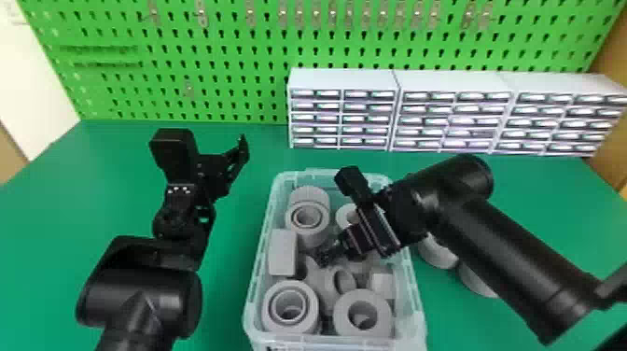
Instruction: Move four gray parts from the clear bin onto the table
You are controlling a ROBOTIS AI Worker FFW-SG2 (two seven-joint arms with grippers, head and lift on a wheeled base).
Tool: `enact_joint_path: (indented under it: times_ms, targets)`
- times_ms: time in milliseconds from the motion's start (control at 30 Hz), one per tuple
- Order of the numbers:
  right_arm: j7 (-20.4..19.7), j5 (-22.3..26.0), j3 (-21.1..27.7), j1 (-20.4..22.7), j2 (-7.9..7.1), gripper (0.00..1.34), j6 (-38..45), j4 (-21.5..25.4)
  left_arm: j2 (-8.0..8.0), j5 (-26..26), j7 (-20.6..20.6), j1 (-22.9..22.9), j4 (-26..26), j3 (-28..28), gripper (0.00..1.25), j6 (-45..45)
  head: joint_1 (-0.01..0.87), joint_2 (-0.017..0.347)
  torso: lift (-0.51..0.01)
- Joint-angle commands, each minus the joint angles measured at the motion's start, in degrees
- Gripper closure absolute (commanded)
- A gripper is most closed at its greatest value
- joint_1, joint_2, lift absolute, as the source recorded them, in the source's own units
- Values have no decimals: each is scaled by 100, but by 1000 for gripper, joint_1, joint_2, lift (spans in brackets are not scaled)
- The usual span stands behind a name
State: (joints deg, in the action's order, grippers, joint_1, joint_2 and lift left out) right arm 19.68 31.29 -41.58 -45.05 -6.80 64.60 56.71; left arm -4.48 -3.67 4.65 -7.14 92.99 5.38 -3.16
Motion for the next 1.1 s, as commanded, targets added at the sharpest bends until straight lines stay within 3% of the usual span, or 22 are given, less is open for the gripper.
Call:
enact_joint_path:
  times_ms: [0, 333, 433, 733, 1067]
  targets:
    - [1, 202, -69, 14, -14, 340, -8, 7, -9, -20, 0, 20, 0, -10, 292, 9, 693, 72, -52]
    - [1, 211, -166, 49, -31, 351, 71, 7, -53, -73, 0, 37, 0, -2, 292, 35, 693, 72, -52]
    - [-8, 132, -157, 41, -31, 424, 141, 7, -62, -82, 0, 37, 0, -2, 292, 35, 693, 72, -52]
    - [1, -70, -122, 32, -31, 852, 308, 16, -71, -99, 0, 55, 0, -19, 292, 35, 693, 72, -52]
    - [1, -211, -60, 23, -31, 923, 449, 244, -79, -117, 0, 72, 0, -28, 292, 44, 693, 72, -52]
